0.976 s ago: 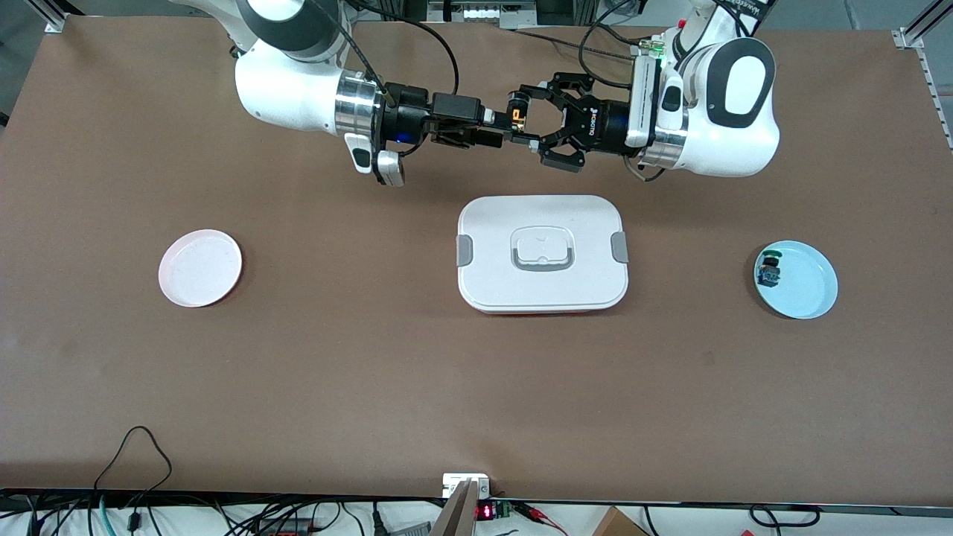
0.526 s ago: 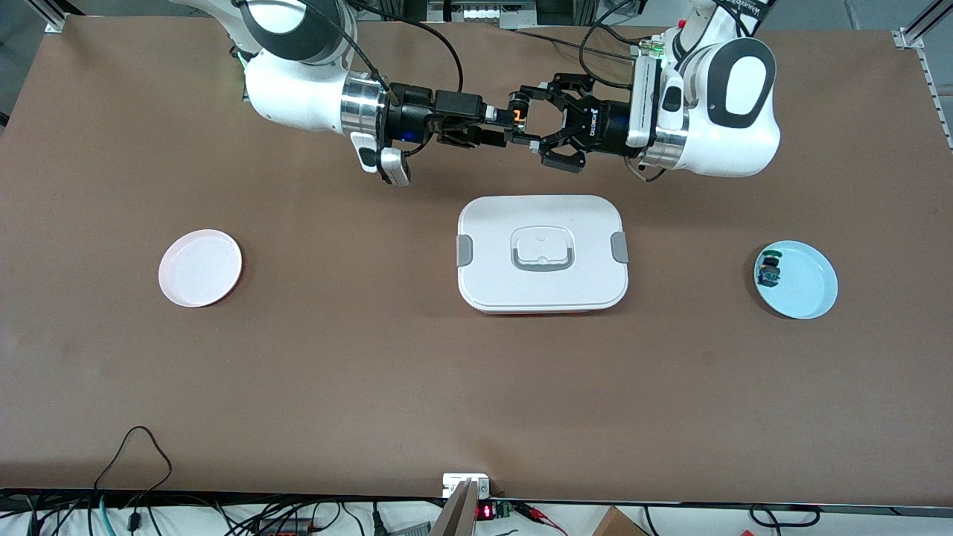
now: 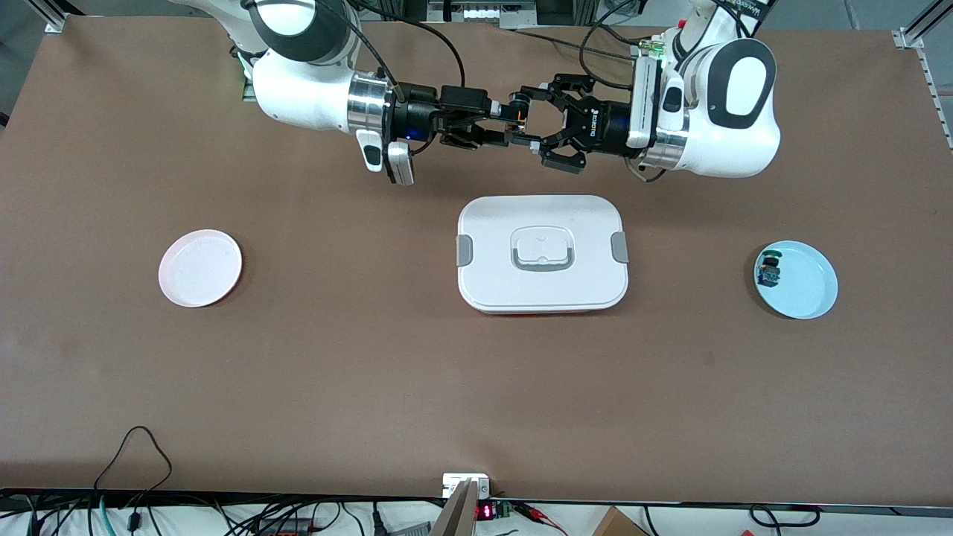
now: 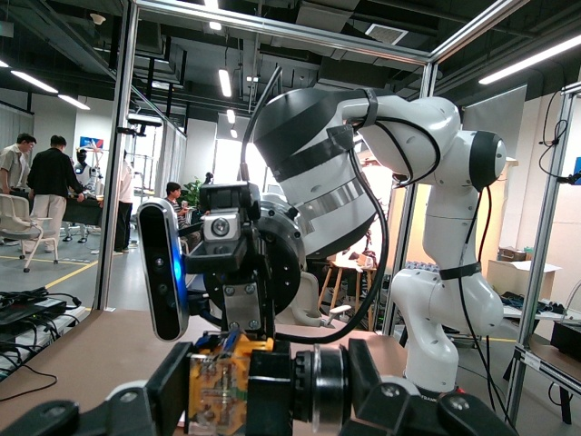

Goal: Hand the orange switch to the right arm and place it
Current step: 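Close the right gripper on the orange switch beside the left gripper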

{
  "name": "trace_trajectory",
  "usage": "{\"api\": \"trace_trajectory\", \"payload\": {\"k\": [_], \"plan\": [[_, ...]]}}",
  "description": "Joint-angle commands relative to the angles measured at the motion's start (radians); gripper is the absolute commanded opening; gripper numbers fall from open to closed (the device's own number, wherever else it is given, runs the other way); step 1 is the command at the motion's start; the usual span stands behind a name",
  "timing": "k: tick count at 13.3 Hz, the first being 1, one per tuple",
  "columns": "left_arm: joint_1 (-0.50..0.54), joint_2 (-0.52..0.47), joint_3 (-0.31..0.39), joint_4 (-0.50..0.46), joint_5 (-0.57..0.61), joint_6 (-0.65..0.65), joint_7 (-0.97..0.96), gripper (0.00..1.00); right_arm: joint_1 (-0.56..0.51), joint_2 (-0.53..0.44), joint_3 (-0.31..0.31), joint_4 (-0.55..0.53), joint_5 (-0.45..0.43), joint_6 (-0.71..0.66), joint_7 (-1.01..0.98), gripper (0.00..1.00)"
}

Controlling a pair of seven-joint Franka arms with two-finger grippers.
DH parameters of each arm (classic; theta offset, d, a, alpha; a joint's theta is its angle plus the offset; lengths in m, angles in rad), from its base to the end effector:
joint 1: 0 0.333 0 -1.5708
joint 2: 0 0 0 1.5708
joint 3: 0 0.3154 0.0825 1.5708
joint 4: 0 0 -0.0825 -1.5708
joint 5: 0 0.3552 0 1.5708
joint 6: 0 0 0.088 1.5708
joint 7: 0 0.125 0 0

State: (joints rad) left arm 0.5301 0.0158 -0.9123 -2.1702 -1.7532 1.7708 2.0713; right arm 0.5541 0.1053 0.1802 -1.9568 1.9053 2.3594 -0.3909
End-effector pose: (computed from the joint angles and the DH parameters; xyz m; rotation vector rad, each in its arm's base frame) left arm 0.4502 -0.2905 0.4654 1.1590 -1.1354 1.0412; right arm 0.4343 0.4202 0.4809 -1.6701 0.2482 0.0719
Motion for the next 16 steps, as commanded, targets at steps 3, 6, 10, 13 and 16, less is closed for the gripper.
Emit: {"api": "trace_trajectory", "payload": {"k": [3,6,10,13,16], "plan": [[0.013,0.001,-0.017,0.000,-0.038,0.004,0.030,0.00,0.001,-0.019,0.010,-0.021,0.041,0.009,-0.037,0.97],[0.013,0.001,-0.017,0.000,-0.038,0.004,0.030,0.00,0.001,-0.015,0.010,-0.021,0.041,0.011,-0.037,0.96],[0.013,0.003,-0.017,0.001,-0.038,0.004,0.029,0.01,0.003,-0.010,0.010,-0.021,0.041,0.012,-0.037,0.94],[0.013,0.001,-0.016,0.003,-0.038,0.004,0.030,0.01,0.003,-0.010,0.010,-0.019,0.041,0.011,-0.037,0.89],[0.013,0.003,-0.017,0.003,-0.038,0.004,0.030,0.01,0.003,-0.010,0.010,-0.017,0.041,0.009,-0.037,0.87]]}}
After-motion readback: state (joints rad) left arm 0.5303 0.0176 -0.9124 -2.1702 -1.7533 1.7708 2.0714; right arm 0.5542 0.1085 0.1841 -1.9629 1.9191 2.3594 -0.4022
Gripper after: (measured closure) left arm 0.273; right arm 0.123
